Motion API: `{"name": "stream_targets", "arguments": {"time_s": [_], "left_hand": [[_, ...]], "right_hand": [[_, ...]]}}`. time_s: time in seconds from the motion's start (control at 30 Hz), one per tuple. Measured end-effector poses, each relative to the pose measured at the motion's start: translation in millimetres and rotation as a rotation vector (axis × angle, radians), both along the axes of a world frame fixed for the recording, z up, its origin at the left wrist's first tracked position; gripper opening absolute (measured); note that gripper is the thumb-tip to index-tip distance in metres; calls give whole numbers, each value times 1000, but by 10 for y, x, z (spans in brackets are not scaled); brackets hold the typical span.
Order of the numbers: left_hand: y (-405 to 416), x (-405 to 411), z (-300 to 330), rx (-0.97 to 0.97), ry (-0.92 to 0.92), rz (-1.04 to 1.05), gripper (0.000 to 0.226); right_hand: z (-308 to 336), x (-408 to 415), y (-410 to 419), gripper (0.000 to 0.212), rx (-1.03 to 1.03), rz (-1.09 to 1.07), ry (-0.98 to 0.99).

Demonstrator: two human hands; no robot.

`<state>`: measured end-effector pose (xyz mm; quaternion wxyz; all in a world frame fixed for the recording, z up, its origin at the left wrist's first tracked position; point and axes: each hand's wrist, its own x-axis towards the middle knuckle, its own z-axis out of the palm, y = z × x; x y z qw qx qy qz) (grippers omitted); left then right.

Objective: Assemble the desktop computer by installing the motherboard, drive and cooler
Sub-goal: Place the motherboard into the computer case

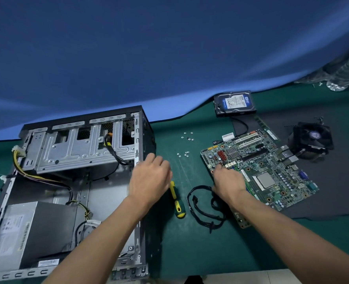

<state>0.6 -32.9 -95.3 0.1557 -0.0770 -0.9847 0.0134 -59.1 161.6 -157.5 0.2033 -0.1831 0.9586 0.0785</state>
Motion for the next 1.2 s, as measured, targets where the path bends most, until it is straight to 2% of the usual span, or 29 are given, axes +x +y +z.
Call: {"name": "stream_targets", "arguments": {"time_s": [0.07,0.1,0.13,0.23,0.3,0.37,0.47,0.53,0.57,0.63,0.7,0.77,0.8,0.9,0.97,1.03,1.1,1.2], "left_hand": [[213,-8,-2,214,-24,16,19],[359,-49,27,388,-93,105,15],[505,-122,52,609,-189,242,12],[836,-443,158,1407,-518,678,30],[968,-576,186,1871,-733,741,33],[1070,-567,174,2042,-812,720,34],[1158,-498,80,2091,-789,739,35],[1222,-472,16,1984,-728,787,39],[1256,-454,0,1898,-683,848,41],[1287,-442,-7,1778,-591,904,38],[1244,-486,102,1729,-565,888,24],[1118,-541,268,1759,-554,897,19],[1022,-568,353,1793,-567,893,19],[678,-631,707,1861,-610,846,20],[476,-648,983,1867,-630,804,18],[306,-643,1196,1787,-604,785,18],[166,-613,1336,1684,-565,768,22],[-5,-539,1482,1634,-531,732,23]], "right_hand": [[156,-51,10,41,-119,-4,17],[256,-87,9,43,-181,-8,24],[365,-124,6,44,-246,-21,23],[643,-202,-10,36,-467,-124,-10],[755,-211,-7,29,-597,-219,-35],[798,-205,23,23,-705,-297,-92],[806,-201,135,13,-848,-349,-246],[830,-206,254,11,-1024,-472,-442],[838,-210,332,13,-1069,-520,-458],[854,-257,508,17,-1065,-592,-293],[874,-326,716,19,-1000,-671,-59],[911,-400,913,12,-878,-715,81],[928,-440,996,9,-804,-728,91],[1007,-521,1098,36,-680,-792,-56],[1138,-529,1054,55,-740,-862,-250],[1314,-529,964,72,-851,-875,-464],[1469,-526,833,77,-900,-800,-562],[1617,-475,641,72,-944,-777,-544]]}}
